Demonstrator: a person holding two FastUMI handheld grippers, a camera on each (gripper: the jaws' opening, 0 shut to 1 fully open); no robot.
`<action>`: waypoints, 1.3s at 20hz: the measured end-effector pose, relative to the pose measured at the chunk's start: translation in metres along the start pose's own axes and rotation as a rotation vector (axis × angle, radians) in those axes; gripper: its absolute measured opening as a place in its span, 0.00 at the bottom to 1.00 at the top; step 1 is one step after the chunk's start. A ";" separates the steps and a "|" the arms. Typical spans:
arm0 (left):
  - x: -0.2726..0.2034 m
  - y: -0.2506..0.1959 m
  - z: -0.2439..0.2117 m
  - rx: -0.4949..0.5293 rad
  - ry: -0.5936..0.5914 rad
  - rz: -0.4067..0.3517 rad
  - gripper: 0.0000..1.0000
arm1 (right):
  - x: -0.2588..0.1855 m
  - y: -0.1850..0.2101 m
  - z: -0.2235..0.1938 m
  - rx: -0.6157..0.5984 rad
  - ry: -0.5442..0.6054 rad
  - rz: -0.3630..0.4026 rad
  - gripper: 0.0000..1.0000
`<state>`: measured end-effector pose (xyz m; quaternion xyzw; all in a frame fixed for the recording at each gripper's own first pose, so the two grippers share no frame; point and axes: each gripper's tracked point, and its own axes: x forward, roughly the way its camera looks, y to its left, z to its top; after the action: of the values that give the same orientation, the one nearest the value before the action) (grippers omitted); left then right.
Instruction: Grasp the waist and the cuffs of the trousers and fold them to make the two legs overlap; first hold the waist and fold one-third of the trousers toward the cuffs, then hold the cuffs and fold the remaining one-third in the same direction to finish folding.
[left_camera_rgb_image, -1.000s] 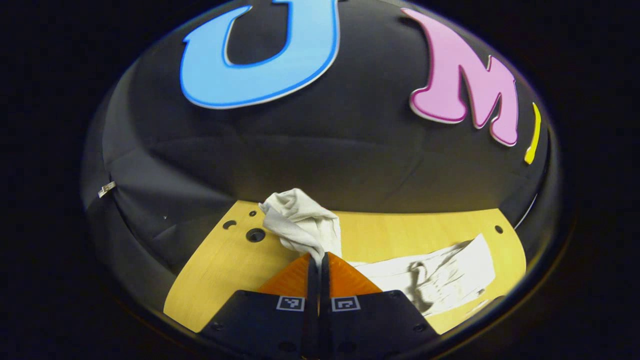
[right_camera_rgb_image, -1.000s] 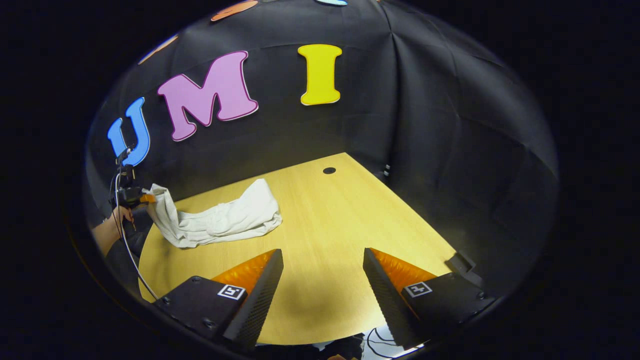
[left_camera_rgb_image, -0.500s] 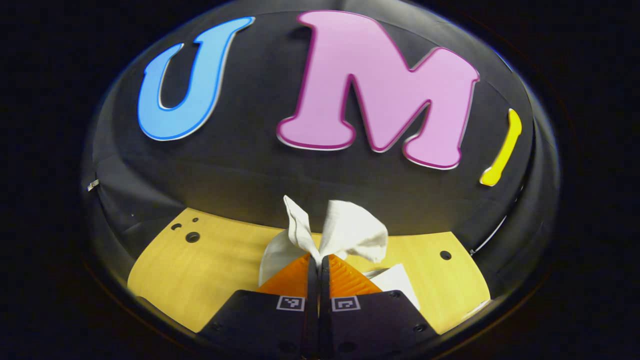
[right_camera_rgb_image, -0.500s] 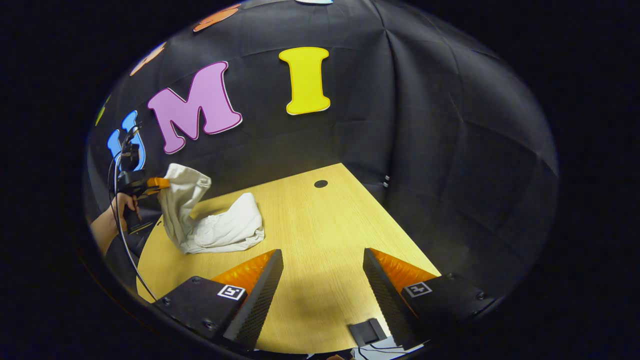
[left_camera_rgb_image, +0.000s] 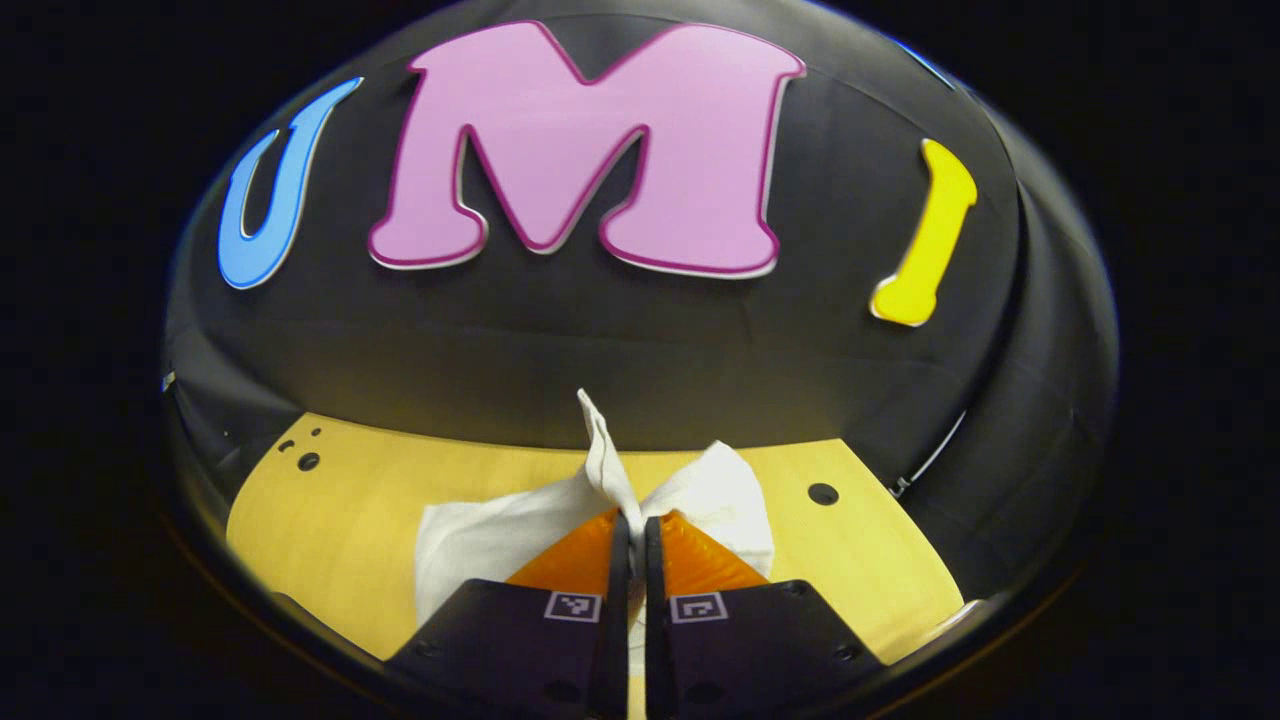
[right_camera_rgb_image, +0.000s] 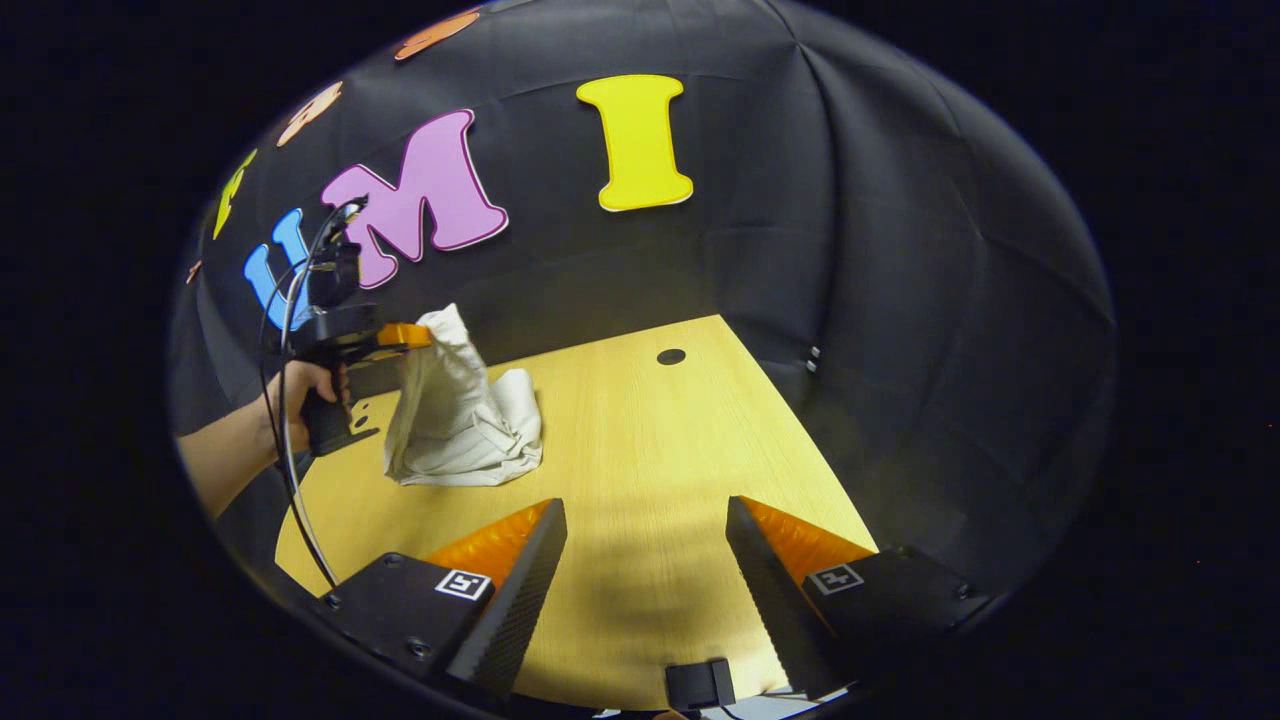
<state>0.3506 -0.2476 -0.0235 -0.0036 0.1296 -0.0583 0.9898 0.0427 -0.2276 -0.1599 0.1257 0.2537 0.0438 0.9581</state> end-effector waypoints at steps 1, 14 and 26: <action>0.003 -0.010 -0.009 0.011 0.018 -0.012 0.13 | 0.001 0.001 -0.002 -0.004 0.003 0.007 0.99; -0.118 -0.004 -0.025 0.250 -0.084 -0.078 0.98 | 0.002 0.039 0.021 -0.010 -0.064 -0.010 0.99; -0.301 0.146 -0.055 0.013 -0.176 0.099 0.98 | -0.050 0.153 0.055 -0.034 -0.238 0.005 0.98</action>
<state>0.0645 -0.0673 -0.0030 0.0043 0.0419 -0.0098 0.9991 0.0231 -0.0993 -0.0498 0.1142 0.1373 0.0354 0.9833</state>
